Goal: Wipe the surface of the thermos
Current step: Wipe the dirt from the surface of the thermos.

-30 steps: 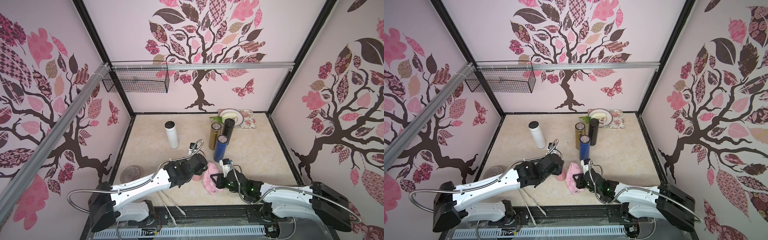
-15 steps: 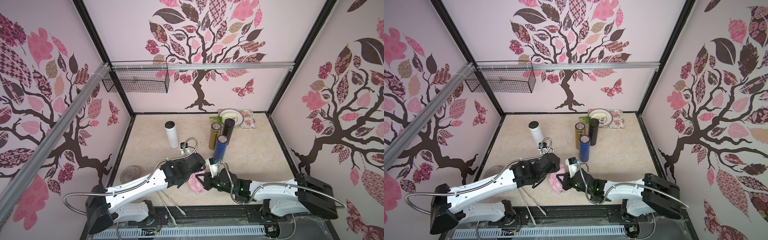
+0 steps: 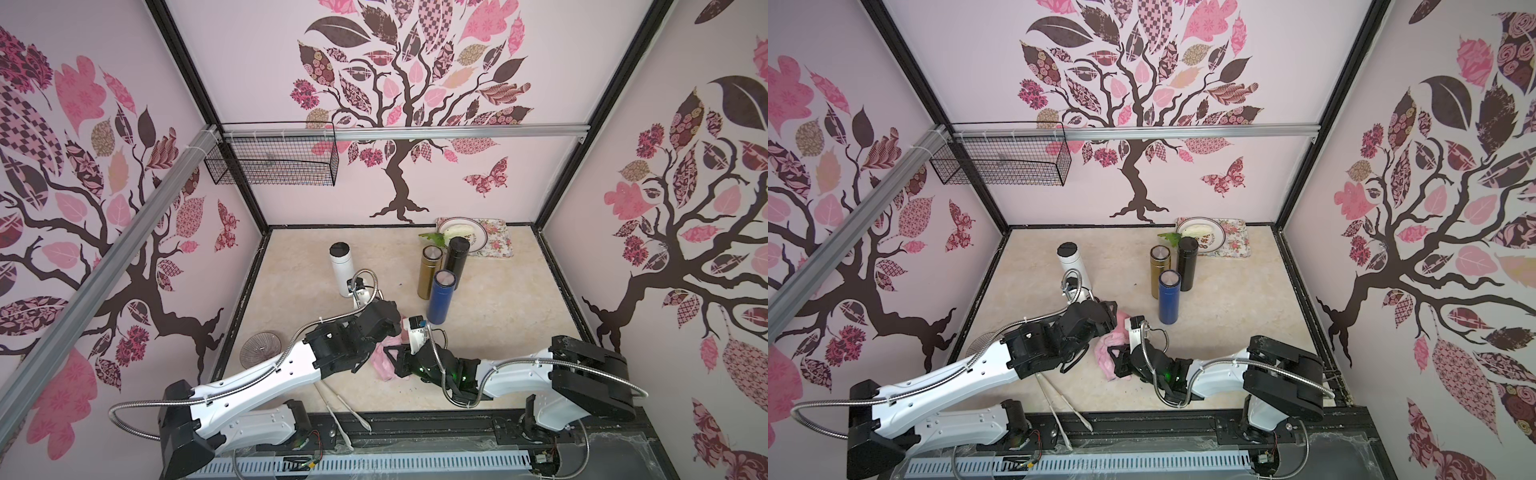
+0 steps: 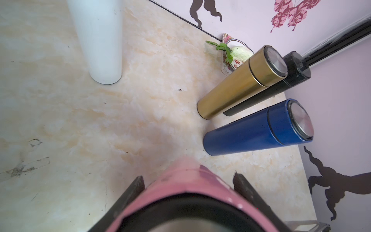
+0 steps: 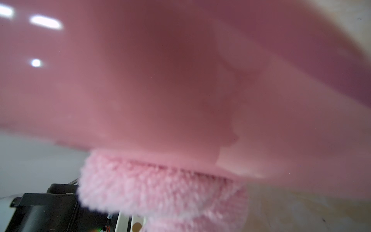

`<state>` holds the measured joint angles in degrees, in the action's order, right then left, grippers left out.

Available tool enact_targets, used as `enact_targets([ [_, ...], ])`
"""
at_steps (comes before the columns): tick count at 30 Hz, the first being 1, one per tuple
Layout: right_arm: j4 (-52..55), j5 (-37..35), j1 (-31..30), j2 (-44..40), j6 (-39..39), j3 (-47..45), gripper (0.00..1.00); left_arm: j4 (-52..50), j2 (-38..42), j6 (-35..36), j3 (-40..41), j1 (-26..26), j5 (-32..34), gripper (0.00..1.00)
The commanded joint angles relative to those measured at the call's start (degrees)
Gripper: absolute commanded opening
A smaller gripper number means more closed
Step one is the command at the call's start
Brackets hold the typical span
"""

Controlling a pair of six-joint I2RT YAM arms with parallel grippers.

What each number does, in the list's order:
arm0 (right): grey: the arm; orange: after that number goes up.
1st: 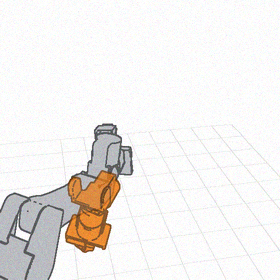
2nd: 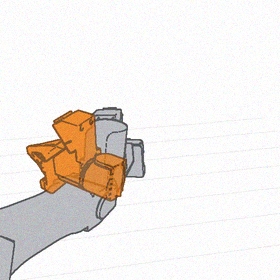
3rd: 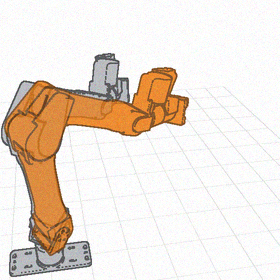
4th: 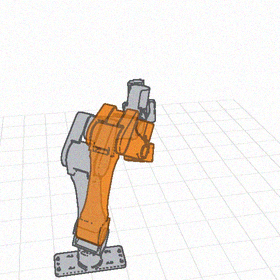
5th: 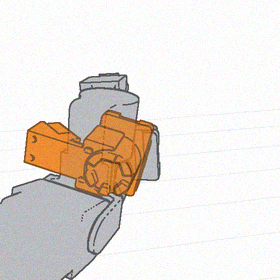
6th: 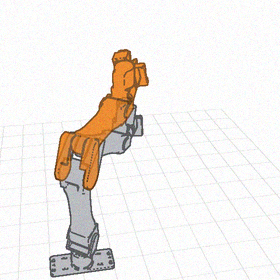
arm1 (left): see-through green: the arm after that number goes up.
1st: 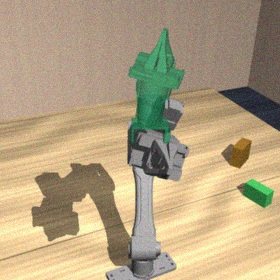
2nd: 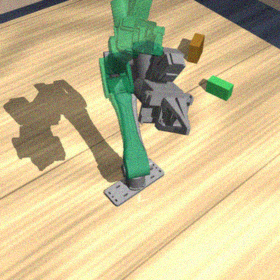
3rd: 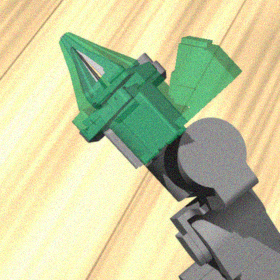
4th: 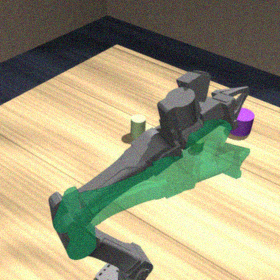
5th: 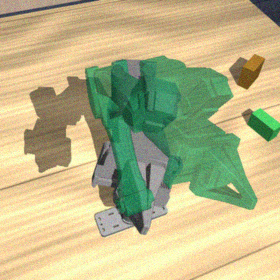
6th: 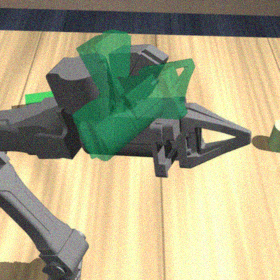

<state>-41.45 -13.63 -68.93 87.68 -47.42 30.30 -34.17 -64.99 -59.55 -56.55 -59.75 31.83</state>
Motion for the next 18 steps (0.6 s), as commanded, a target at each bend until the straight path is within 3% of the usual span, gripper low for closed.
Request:
enact_targets([
  [1, -3.4, -1.8, 1.0, -4.6, 1.8, 1.3, 0.00, 3.2, -0.4, 8.3, -0.7, -1.2, -5.3, 0.00],
  [4, -1.9, 0.1, 1.4, -9.9, 2.3, -1.1, 0.00, 6.2, 0.5, 23.2, 0.9, -1.2, -8.2, 0.00],
  [7, 9.2, 7.7, 4.9, -15.1, -1.6, -1.9, 0.00, 6.4, 1.1, 34.5, 1.9, -1.2, -10.1, 0.00],
  [10, 15.9, 14.2, 7.8, -20.2, -5.0, -4.6, 0.00, 3.2, -0.3, 40.3, 0.3, -1.2, -10.2, 0.00],
  [18, 22.5, 25.2, 11.2, -28.3, -8.4, -6.3, 0.00, 9.7, 2.6, 51.4, 6.0, -1.2, -21.5, 0.00],
])
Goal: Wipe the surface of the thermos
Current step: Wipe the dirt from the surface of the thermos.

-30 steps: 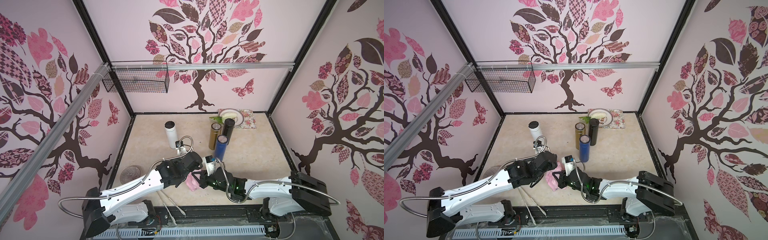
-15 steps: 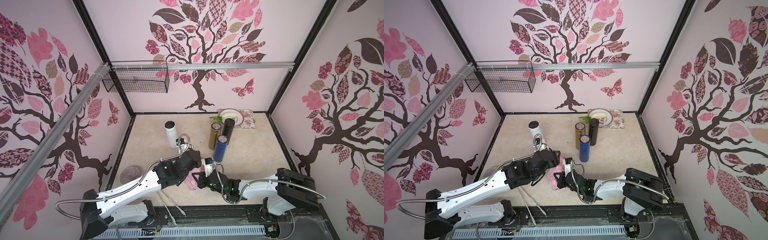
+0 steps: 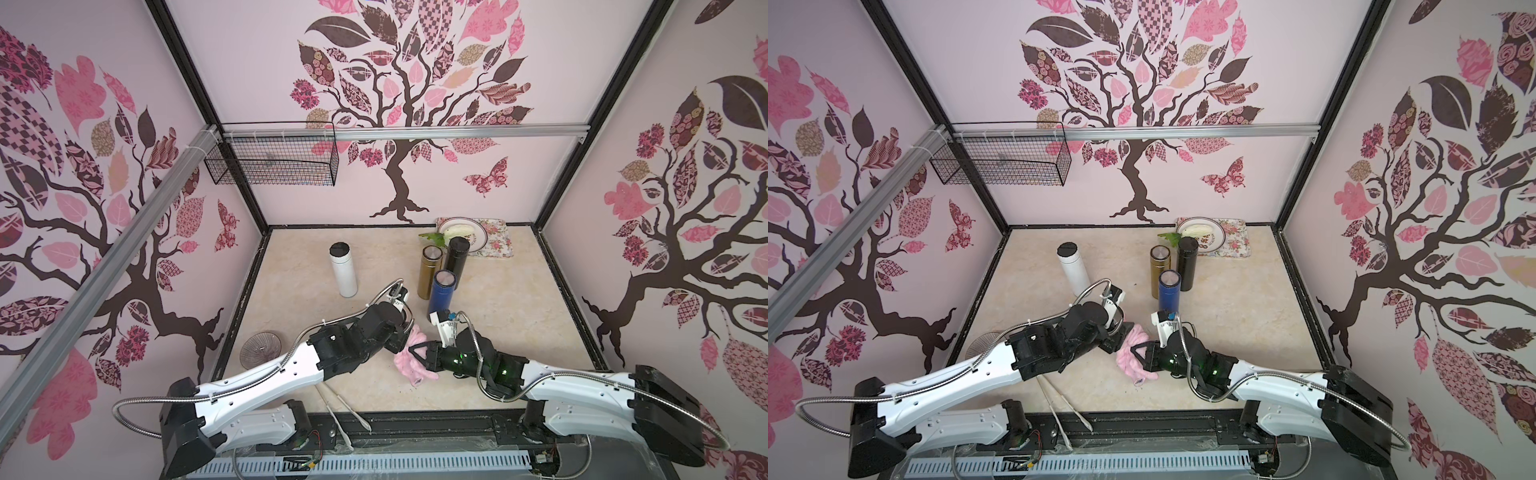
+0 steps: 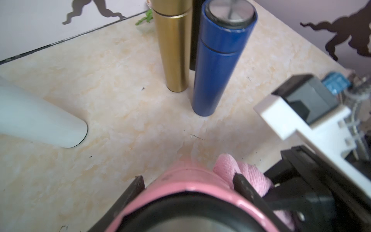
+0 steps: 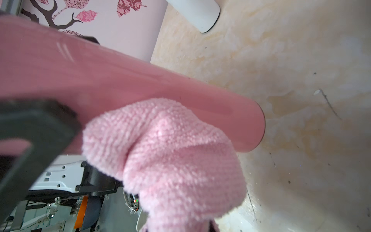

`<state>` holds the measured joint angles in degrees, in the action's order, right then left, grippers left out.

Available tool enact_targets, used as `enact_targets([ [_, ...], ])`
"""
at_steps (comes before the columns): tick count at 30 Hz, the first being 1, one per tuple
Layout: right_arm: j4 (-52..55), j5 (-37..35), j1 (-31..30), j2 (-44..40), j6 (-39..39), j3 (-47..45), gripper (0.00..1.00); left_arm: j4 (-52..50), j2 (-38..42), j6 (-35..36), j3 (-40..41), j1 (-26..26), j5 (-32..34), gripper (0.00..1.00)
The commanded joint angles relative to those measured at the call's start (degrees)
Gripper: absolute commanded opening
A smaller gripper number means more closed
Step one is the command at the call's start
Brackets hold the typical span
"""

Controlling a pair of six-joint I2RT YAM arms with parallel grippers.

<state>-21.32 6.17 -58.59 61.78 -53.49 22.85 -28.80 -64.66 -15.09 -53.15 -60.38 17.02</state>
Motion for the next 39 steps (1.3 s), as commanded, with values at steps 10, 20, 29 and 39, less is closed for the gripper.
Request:
enact_targets([
  [10, -36.0, 29.9, 14.0, 3.7, -17.8, -4.7, 0.00, 11.0, 5.0, 11.5, 9.7, -0.5, -19.8, 0.00],
  [20, -28.7, 33.5, 13.8, 11.2, -12.8, -1.5, 0.00, 13.1, 4.4, 12.5, 11.5, -0.5, -20.0, 0.00],
  [29, -26.3, 21.3, 11.1, 21.5, -6.8, -12.0, 0.00, 14.2, 4.1, 12.5, 12.7, -0.6, -18.2, 0.00],
  [39, -34.3, 23.7, 10.8, 16.6, -8.7, -4.8, 0.00, 15.1, 4.9, 11.7, 13.6, -0.6, -16.4, 0.00],
])
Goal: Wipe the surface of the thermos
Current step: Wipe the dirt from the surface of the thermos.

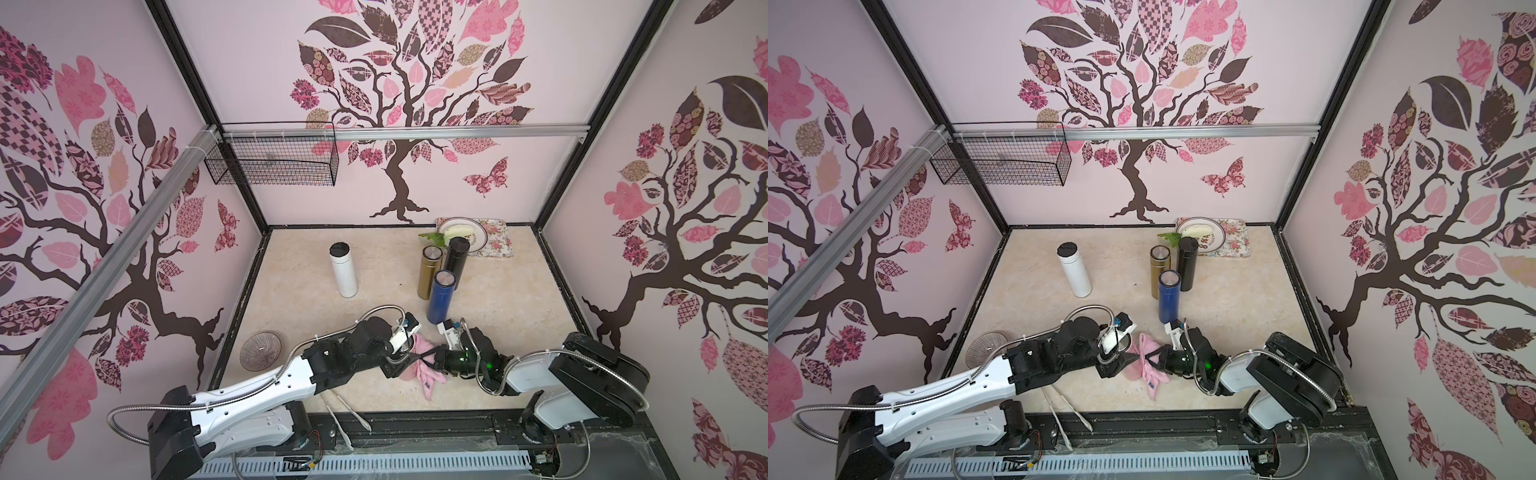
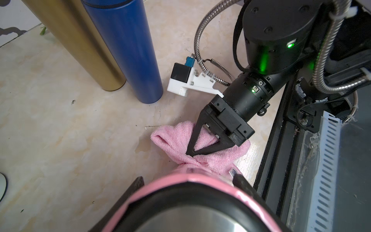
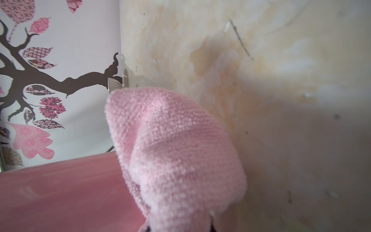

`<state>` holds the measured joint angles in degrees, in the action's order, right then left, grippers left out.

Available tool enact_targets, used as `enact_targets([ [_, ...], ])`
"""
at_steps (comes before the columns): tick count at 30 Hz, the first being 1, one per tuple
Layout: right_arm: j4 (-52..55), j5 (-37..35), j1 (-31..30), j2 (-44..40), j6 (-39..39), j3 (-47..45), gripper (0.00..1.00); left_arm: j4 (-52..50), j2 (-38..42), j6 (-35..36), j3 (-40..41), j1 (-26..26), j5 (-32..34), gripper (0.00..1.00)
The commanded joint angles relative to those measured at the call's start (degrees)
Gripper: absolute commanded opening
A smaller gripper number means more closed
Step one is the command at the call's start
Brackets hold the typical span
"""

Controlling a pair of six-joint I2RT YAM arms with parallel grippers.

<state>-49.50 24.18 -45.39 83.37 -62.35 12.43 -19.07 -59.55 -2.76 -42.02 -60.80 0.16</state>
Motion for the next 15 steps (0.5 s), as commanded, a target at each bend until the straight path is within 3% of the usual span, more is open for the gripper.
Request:
enact_targets([
  [1, -5.9, 5.6, -2.4, -6.1, 0.2, 6.4, 0.00, 5.7, -0.1, -0.9, 2.7, -0.2, 0.9, 0.00],
  [5, -3.1, 4.3, -3.4, -9.7, 1.7, 7.3, 0.00, 7.0, -0.2, -5.0, 2.9, -0.2, 6.6, 0.00],
  [10, 6.1, -3.1, -8.3, -9.9, 4.7, 3.3, 0.00, 9.5, -1.4, -12.8, 2.7, -0.1, 15.3, 0.00],
  [15, 11.1, -11.1, -13.7, -8.3, 3.8, -1.3, 0.00, 11.9, -2.0, -14.9, 2.7, -0.2, 15.6, 0.00],
])
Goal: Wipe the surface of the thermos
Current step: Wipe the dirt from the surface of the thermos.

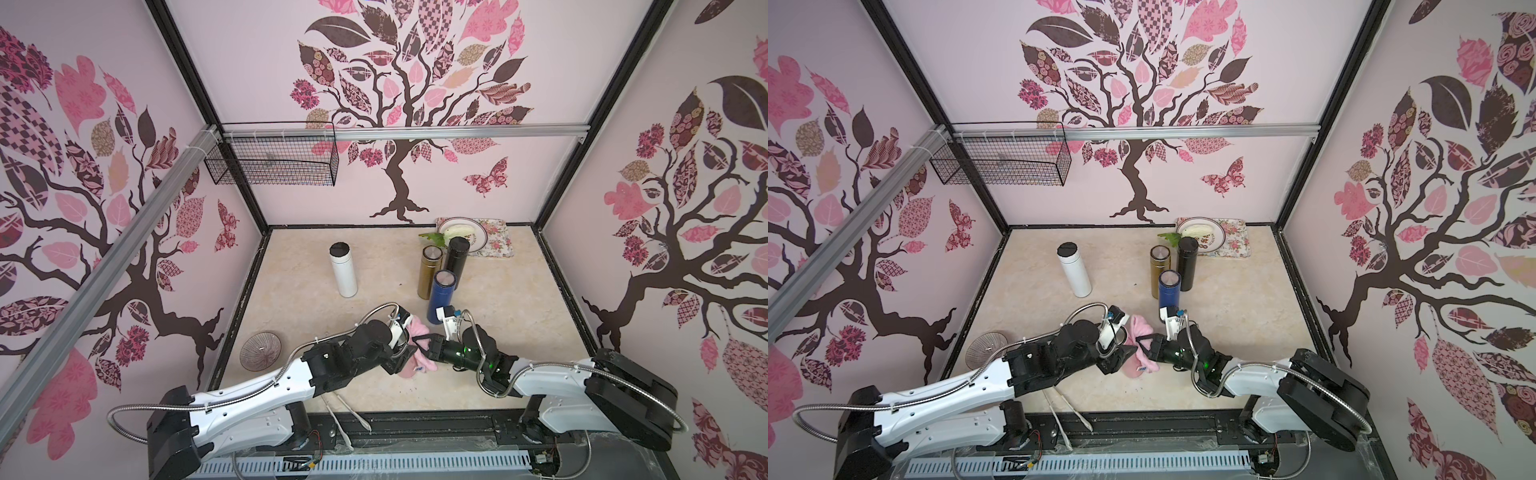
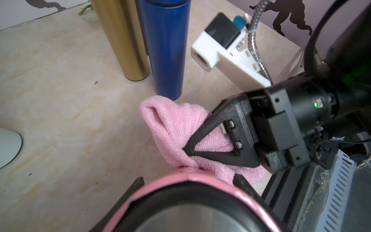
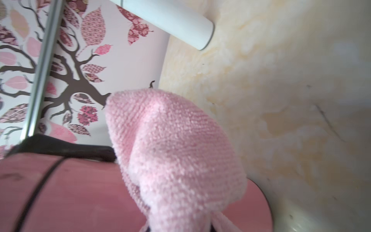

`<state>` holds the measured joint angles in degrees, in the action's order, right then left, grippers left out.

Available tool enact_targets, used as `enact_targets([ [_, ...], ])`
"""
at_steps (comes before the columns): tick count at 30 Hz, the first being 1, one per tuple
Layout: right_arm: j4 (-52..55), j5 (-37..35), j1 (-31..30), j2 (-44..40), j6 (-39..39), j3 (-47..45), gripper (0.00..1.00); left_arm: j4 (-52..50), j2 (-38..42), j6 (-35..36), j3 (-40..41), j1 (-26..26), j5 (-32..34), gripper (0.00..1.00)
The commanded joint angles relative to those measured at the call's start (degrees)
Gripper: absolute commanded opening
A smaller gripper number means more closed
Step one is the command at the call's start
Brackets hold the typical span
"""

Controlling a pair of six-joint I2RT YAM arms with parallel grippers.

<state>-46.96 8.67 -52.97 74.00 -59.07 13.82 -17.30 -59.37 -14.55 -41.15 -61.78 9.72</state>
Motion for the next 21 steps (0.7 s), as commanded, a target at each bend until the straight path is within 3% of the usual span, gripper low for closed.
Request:
enact_targets([
  [1, 8.5, 3.9, -6.5, 1.1, 0.3, -3.2, 0.00, 10.2, -2.3, -3.0, 1.7, 0.8, 6.0, 0.00],
  [5, 10.7, 4.3, -6.8, -2.9, 0.6, -2.9, 0.00, 8.2, -3.4, -1.4, 0.2, 0.8, 5.4, 0.00],
  [13, 39.0, -8.7, -6.9, -32.3, 1.1, 3.8, 0.00, 1.9, -0.5, 5.6, -1.0, 0.5, 1.3, 0.00],
  [17, 37.2, -8.5, -6.4, -40.4, 2.3, 6.2, 0.00, -0.1, 1.1, 8.6, -0.8, 0.4, -0.6, 0.00],
  [21, 33.4, -2.7, -5.7, -37.6, 4.2, 11.4, 0.00, 0.0, 1.2, 9.9, -0.8, 0.5, -1.5, 0.00],
])
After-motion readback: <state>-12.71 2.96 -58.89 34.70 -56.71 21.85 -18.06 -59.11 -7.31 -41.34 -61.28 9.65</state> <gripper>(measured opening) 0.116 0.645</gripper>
